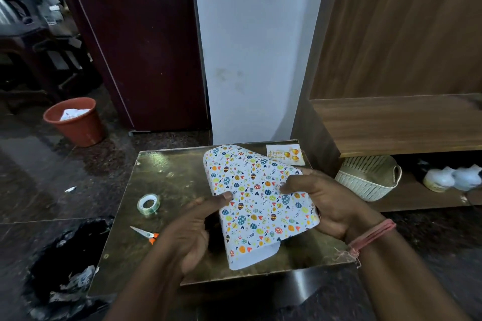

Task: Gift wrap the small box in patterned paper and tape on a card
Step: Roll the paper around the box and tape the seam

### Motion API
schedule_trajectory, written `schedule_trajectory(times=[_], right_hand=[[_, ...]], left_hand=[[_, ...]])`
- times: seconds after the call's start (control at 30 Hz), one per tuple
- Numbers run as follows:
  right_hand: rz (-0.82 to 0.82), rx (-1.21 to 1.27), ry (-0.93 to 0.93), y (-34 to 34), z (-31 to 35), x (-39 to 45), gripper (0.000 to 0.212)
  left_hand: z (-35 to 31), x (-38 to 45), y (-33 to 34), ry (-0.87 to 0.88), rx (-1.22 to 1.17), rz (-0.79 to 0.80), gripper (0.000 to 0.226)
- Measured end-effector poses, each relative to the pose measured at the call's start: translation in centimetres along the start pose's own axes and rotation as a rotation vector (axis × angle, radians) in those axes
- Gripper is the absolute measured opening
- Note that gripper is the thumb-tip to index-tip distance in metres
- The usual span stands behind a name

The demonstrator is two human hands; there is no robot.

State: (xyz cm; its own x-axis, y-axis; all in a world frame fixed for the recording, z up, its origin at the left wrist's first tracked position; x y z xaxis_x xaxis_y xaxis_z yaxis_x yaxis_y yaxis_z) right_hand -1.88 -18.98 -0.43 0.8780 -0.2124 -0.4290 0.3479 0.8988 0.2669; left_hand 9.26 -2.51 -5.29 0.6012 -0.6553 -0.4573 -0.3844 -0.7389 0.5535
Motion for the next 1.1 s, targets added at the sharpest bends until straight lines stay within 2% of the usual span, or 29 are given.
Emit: schedule_trajectory(times=[0.07, 0.17, 0.33, 0.43, 0.53, 0.63, 0.73, 0.87, 0.93, 1.03, 1.1], right_hand=[[0.03, -0.027, -0.033, 0.6, 0.2, 0.4, 0.053], [0.035, -0.051, -0.063, 1.4, 0.1, 1.1, 0.055], [0.002, 0.196, -0.12, 2.3, 0.8, 1.6, 0.05], [0.051, 0.285, -0.194, 3.3, 1.7, 1.3, 0.07], [0.065, 0.236, -0.313, 4.6, 2.1, 1.4, 0.083], [-0.036, 0.138, -0.372, 5.5, 2.1, 1.6, 0.085], [-0.078, 0.088, -0.401, 5.8, 2.2, 1.3, 0.092], [-0.18, 0.082, -0.384, 5.4, 2.3, 1.0, 0.064], [-0.291, 0.109, -0.333, 4.8, 1.8, 1.3, 0.061], [-0.416, 0.092, -0.161, 3.7, 0.1, 1.9, 0.055], [-0.42, -0.065, -0.046, 3.3, -1.2, 2.4, 0.037]], left_hand=[[-0.3, 0.0, -0.1, -0.05, -0.084, 0.036, 0.05], [-0.4, 0.0, -0.4, -0.108, -0.158, 0.074, 0.064], [-1.1, 0.1, -0.4, -0.059, -0.266, 0.066, 0.064], [-1.4, -0.1, -0.4, -0.077, -0.357, 0.089, 0.054], [-1.0, 0.2, -0.6, -0.142, -0.44, 0.094, 0.054], [-1.0, 0.3, -0.5, -0.197, -0.484, 0.134, 0.059], [-0.9, 0.8, -0.9, -0.222, -0.476, 0.137, 0.051], [-0.9, 1.1, -0.9, -0.21, -0.466, 0.18, 0.061], [-1.4, 1.0, -0.9, -0.125, -0.374, 0.154, 0.06], [-3.2, 0.7, -1.0, 0.049, -0.275, 0.076, 0.05], [-4.3, 0.8, -2.1, 0.151, -0.258, -0.017, 0.048]])
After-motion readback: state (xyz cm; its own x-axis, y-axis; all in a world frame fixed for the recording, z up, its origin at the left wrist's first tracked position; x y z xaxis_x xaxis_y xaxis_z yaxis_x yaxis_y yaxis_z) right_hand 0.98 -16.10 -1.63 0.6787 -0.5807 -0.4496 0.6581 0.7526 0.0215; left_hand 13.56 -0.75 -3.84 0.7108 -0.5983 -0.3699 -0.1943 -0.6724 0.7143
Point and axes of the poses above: each hand's wrist, its own x-axis towards the middle knuckle, its own y-axis out of the palm, z = x × y, the point moved 6 cm from there along x, towards the middle knuckle, and after that the axes turned 9 degrees about -x, right-handed, at the moved point
